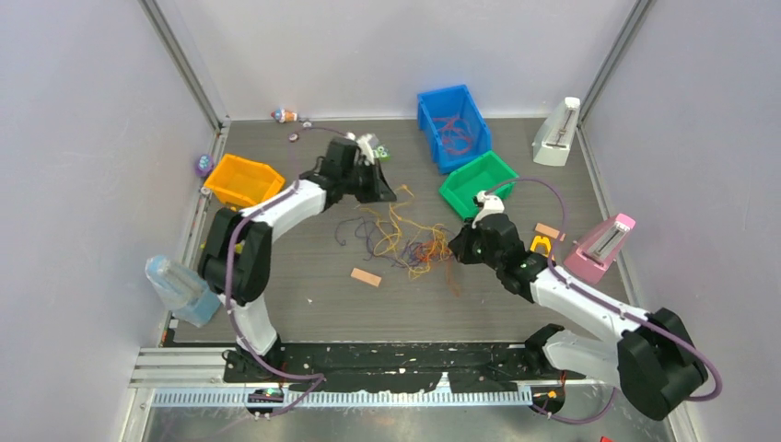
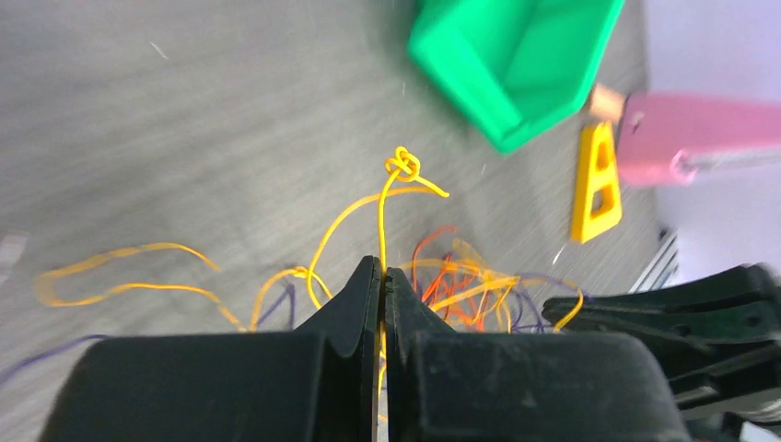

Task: Untangle the cables
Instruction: Untie the cable.

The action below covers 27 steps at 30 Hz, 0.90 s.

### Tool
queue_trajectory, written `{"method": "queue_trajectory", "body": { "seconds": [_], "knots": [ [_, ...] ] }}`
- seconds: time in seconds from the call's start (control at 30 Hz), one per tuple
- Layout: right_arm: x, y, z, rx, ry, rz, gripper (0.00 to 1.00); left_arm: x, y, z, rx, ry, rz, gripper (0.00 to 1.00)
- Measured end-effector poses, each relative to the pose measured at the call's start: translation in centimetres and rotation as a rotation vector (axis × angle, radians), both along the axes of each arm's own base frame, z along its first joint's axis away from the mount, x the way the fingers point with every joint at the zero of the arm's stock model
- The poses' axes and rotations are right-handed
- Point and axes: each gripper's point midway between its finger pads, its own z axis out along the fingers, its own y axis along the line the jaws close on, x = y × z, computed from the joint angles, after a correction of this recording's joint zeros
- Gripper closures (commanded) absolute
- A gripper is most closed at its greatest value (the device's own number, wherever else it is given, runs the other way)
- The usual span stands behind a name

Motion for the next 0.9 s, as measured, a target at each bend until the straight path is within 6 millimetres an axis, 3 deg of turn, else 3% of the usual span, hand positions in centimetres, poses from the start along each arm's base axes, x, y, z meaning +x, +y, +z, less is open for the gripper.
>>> {"method": "queue_trajectory", "body": {
  "seconds": [0.13,0.2,0.33,0.6,0.7,0.8,0.9],
  "knots": [
    [0.0,-1.9,1.5,-0.017,-0.038,-0.079,0.95,3.2,3.8,6.2,-0.071,-0.130,0.109,1.00],
    [0.1,-2.8,2.1,-0.019,-0.055,-0.117,0.95,4.8,5.9,10.2,-0.106,-0.210,0.167,1.00],
    [0.2,-4.5,3.1,-0.021,-0.080,-0.188,0.95,6.1,8.7,17.1,-0.164,-0.344,0.242,1.00],
    [0.1,-9.1,2.7,-0.102,-0.043,-0.395,0.95,6.9,15.5,29.8,-0.179,-0.593,0.415,1.00],
    [0.1,-11.1,2.9,-0.131,-0.030,-0.496,0.95,5.9,18.7,33.9,-0.144,-0.676,0.494,1.00],
    [0.2,-11.6,3.0,-0.137,-0.028,-0.516,0.95,5.0,21.7,36.8,-0.098,-0.731,0.561,1.00],
    [0.2,-10.7,2.9,-0.119,-0.020,-0.465,0.95,4.1,23.7,39.2,-0.058,-0.781,0.609,1.00]
  ]
}}
